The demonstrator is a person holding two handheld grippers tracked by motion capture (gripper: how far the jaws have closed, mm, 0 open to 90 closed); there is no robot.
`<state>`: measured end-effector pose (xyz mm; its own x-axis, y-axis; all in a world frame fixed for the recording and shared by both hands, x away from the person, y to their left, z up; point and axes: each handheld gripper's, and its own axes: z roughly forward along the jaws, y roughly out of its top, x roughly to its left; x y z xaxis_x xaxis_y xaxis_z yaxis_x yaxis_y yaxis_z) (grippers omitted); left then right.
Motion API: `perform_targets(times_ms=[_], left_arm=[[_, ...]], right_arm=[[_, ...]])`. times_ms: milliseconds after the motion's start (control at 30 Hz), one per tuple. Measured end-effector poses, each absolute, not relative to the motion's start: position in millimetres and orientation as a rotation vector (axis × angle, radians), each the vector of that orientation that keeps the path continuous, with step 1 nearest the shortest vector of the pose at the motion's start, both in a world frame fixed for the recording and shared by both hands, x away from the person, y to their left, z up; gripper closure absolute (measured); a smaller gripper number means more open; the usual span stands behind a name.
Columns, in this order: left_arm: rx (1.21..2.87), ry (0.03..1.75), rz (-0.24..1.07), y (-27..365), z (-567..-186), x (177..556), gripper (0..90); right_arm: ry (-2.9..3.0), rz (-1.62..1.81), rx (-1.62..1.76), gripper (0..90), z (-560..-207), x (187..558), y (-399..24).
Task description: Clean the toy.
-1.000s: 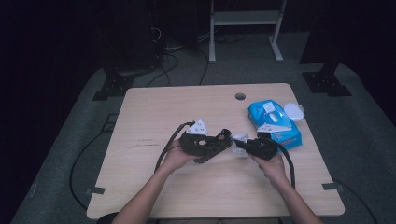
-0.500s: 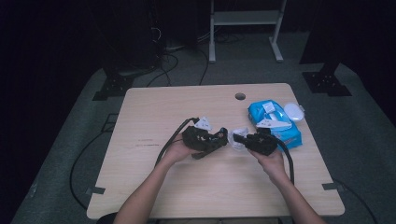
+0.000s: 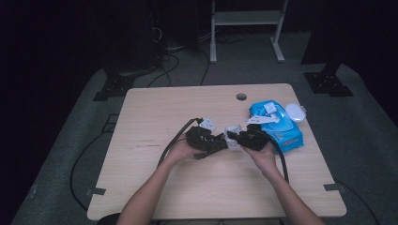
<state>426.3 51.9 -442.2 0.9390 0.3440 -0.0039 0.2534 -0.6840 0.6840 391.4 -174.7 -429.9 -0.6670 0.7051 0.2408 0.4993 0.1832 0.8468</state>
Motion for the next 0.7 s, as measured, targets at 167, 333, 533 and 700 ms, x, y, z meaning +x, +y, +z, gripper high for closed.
perform_targets(times_ms=[167,333,533,700], left_arm=[[2.349,0.409,0.165,55,-446,425,56.7],[2.343,0.397,0.157,58,-445,422,56.7],[2.279,0.393,0.156,64,-432,417,56.7],[2.219,0.385,0.157,69,-417,415,56.7]], right_arm=[[2.262,1.485,1.187,80.9,-440,395,-177],[2.257,1.483,1.247,81.0,-449,398,-184],[2.243,1.54,1.282,81.0,-456,397,-191],[2.249,1.57,1.319,81.0,-459,396,-195]])
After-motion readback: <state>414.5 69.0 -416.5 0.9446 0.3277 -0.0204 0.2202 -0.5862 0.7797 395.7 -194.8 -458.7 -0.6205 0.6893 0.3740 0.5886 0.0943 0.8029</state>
